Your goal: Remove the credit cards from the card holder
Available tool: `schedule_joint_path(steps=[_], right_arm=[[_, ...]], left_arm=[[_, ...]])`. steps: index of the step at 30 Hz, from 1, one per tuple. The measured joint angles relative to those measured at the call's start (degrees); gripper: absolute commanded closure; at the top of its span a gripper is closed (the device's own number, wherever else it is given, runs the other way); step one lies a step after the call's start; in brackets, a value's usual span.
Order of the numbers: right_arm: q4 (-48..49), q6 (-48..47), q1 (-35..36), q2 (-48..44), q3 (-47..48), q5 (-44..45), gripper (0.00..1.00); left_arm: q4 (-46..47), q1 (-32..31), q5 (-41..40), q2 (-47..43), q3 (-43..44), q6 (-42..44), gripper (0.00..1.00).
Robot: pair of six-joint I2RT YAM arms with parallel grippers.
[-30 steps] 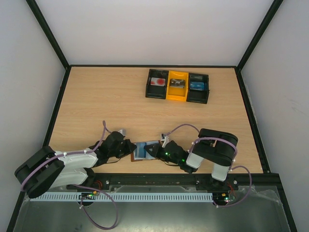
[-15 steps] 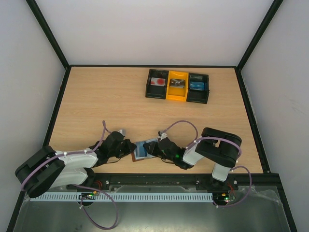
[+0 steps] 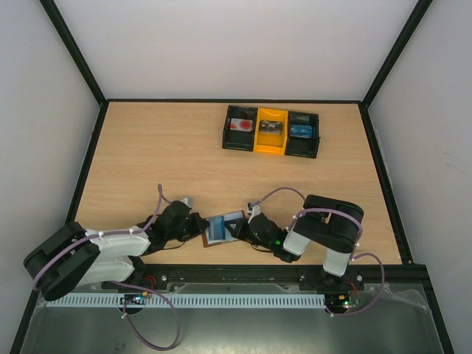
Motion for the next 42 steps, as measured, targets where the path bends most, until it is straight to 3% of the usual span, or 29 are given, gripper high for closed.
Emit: schedule_joint_path(steps=[6, 17, 28, 30, 38, 42], right_arm=[[-1.49, -1.27, 0.0, -1.75, -1.05, 1.6, 0.98], [-4.11, -2.56, 0.02, -2.95, -0.44, -1.62, 0.93], [-4.13, -2.34, 0.11, -2.84, -0.44, -2.69, 0.93], [-4.13, -2.32, 0.11, -2.84, -0.44, -2.71, 0.93], [-3.26, -1.51, 0.11, -2.36, -0.44, -3.21, 0.83], [-1.66, -0.9, 0.07, -1.81, -0.68, -2.8, 0.82]], left_arm=[[-0.63, -0.07, -0.02, -0.09, 0.37, 0.09, 0.89], [-9.38, -0.09, 0.22, -7.02, 2.49, -0.35, 0.55], [-9.84, -0.17, 1.62, -8.55, 4.13, -1.42, 0.51], [-8.96, -0.17, 1.77, -7.02, 4.11, -1.44, 0.53], [-2.49, -0.28, 2.54, 1.46, 3.34, -1.75, 0.89], [2.36, -0.26, 1.22, 4.02, 1.86, -2.64, 0.97]])
